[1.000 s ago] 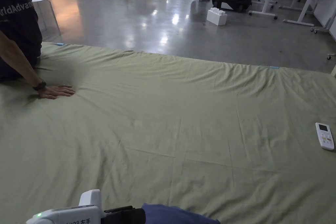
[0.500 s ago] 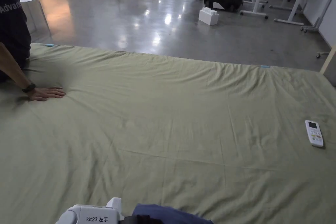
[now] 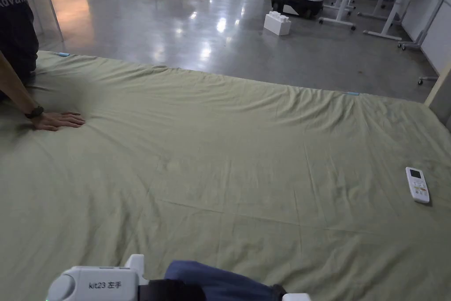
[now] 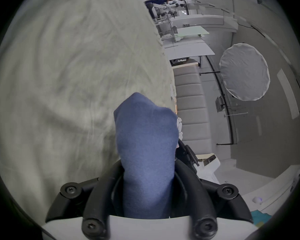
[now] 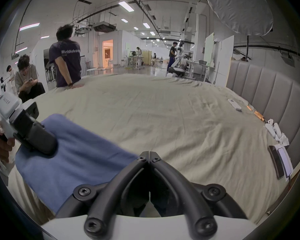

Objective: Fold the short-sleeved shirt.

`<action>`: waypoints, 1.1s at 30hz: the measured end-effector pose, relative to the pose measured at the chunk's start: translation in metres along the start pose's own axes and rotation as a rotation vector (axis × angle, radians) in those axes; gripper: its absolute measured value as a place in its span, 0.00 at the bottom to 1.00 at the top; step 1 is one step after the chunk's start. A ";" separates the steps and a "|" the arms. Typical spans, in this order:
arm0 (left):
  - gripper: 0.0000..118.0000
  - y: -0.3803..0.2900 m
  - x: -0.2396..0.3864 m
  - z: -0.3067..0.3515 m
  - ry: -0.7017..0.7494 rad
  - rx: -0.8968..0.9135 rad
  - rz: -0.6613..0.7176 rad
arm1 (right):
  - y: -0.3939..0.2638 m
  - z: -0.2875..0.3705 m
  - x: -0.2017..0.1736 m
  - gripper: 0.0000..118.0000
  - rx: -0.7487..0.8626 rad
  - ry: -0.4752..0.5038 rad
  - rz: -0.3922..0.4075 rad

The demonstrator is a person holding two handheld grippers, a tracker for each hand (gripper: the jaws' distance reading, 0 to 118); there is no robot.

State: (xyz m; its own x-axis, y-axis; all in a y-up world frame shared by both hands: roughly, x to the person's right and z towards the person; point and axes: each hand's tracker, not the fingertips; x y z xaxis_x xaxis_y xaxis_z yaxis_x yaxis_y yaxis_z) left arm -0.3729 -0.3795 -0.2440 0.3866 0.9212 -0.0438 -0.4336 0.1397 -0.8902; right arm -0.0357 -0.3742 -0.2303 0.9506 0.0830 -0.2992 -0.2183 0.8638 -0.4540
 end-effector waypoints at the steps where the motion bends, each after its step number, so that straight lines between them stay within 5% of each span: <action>1: 0.22 0.006 0.004 0.012 -0.002 0.003 -0.007 | 0.011 0.000 0.006 0.00 0.018 -0.010 -0.012; 15: 0.22 0.146 -0.052 0.245 0.302 0.090 -0.087 | 0.176 0.020 0.075 0.00 0.321 -0.147 -0.061; 23: 0.22 0.195 -0.059 0.357 0.624 0.104 -0.098 | 0.193 0.025 0.086 0.00 0.361 -0.193 -0.071; 33: 0.29 0.182 -0.053 0.382 0.926 0.082 -0.062 | 0.180 0.016 0.078 0.00 0.323 -0.194 -0.068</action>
State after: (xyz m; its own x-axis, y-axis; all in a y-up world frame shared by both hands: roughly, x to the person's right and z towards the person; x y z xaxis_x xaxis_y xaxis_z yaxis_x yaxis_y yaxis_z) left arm -0.7830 -0.2642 -0.2304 0.8907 0.2594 -0.3734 -0.4335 0.2367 -0.8695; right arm 0.0025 -0.2038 -0.3221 0.9914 0.0863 -0.0987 -0.1023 0.9800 -0.1705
